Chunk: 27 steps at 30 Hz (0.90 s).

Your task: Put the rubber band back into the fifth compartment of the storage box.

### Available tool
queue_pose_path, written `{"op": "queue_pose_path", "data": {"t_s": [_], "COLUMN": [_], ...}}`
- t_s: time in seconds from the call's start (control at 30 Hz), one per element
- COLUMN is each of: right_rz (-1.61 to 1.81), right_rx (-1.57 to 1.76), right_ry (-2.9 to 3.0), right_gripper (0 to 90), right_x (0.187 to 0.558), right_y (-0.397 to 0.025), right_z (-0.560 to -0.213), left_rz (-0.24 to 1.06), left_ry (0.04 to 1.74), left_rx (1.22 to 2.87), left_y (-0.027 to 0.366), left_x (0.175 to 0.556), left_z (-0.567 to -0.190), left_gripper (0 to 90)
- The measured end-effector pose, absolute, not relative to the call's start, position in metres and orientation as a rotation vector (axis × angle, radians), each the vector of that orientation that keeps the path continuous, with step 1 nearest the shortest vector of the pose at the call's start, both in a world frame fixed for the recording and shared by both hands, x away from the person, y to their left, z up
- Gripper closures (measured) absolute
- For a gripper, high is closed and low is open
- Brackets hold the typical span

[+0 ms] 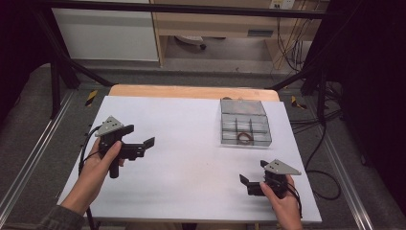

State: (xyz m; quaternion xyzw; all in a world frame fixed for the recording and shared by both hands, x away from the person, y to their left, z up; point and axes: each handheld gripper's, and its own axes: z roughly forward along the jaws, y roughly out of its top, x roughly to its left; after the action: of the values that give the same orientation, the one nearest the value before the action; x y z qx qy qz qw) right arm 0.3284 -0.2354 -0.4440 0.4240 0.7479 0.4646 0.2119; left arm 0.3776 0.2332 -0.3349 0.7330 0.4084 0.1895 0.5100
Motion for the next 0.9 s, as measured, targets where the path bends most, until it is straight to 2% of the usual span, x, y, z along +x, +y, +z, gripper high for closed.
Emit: {"op": "queue_pose_path", "data": {"t_s": [0.9], "right_rz": [1.281], "right_rx": [1.18], "right_ry": [2.078], "right_gripper": [2.1], "right_x": [0.329], "right_y": [-0.239], "right_z": [-0.445], "left_rz": [0.479], "left_ry": [1.039], "left_rx": [1.727], "left_y": [0.277], "left_x": [0.35], "left_z": [-0.351], "left_gripper": [5.5]}}
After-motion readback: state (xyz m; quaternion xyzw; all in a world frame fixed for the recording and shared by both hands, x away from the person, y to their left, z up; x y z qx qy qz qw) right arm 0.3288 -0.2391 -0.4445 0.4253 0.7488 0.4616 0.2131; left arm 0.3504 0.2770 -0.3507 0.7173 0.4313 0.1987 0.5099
